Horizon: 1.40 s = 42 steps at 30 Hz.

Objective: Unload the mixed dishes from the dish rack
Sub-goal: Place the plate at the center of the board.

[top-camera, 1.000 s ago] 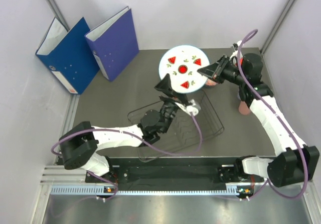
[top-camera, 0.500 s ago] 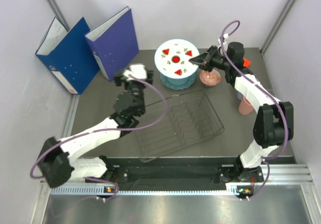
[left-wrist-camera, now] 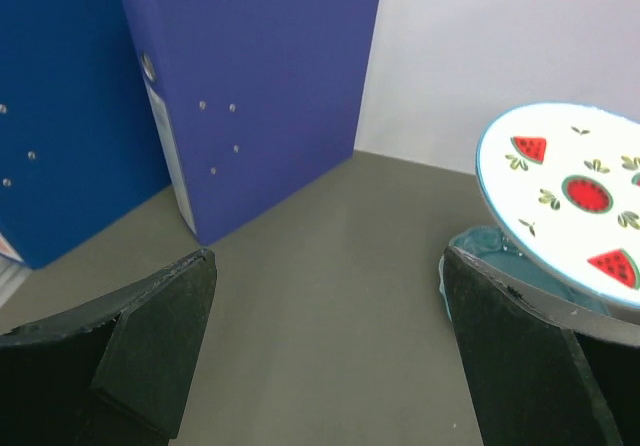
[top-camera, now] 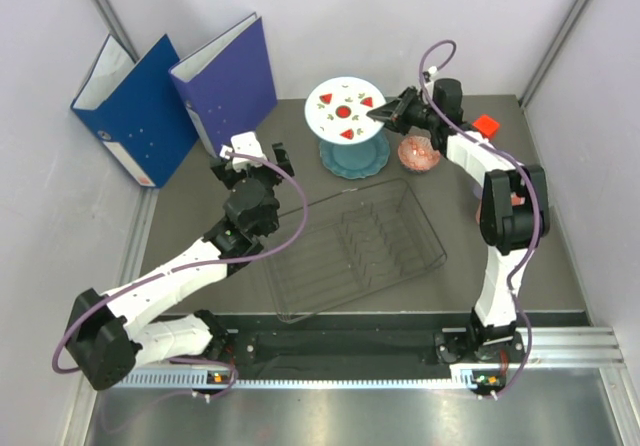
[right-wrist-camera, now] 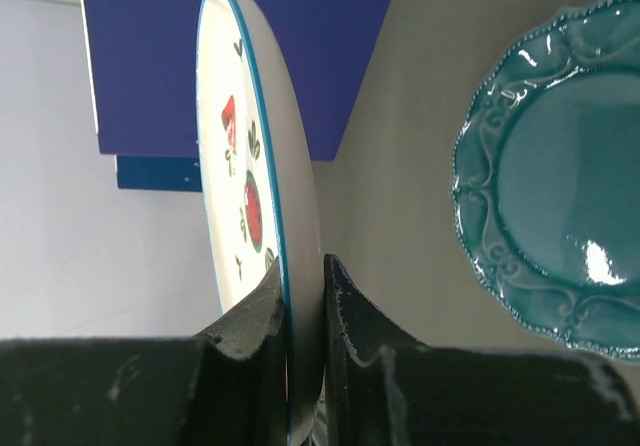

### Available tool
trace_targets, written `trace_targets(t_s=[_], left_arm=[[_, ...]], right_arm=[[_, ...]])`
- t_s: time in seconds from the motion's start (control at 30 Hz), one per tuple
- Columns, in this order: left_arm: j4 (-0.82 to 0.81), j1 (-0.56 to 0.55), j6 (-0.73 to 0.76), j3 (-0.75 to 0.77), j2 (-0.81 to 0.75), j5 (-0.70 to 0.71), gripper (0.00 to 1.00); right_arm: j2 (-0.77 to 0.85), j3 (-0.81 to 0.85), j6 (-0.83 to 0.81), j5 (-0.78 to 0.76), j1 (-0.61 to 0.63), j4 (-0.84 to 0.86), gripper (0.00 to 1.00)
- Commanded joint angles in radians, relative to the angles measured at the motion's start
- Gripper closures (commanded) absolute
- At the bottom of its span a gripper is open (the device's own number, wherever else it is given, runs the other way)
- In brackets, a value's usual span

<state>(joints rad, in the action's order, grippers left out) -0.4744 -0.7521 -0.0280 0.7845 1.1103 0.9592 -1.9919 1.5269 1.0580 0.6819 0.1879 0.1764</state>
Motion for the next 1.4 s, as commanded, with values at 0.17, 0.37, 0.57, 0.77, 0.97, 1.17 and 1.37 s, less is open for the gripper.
trace_targets(t_s=[0.17,0.37,0.57,0.77,0.97,1.17,1.37], left_arm=[[0.12,0.003,-0.125,0.004,-0.003,-0.03,0.01],[0.151,0.003,-0.164,0.001,-0.004,-0.05,0.01],[0.174,0.002,-0.185,-0.002,-0.001,-0.062,0.01],[0.178,0.002,-0.196,-0.008,-0.004,-0.069,0.01],[0.186,0.003,-0.216,-0.017,-0.004,-0.076,0.01],[0.187,0.003,-0.225,-0.016,0.002,-0.085,0.01],[0.206,0.003,-0.228,-0.004,0.017,-0.082,0.01]], right_arm=[[-0.077,0.206,-0.091,-0.054,0.01,-0.058,1.0],[-0.128,0.246,-0.171,-0.119,0.01,-0.167,1.0],[-0.177,0.277,-0.197,-0.128,0.008,-0.215,1.0],[-0.203,0.283,-0.211,-0.137,0.01,-0.225,1.0],[-0.237,0.28,-0.234,-0.143,0.01,-0.255,1.0],[-0.263,0.28,-0.24,-0.147,0.01,-0.258,1.0],[-0.285,0.303,-0.25,-0.15,0.01,-0.279,1.0]])
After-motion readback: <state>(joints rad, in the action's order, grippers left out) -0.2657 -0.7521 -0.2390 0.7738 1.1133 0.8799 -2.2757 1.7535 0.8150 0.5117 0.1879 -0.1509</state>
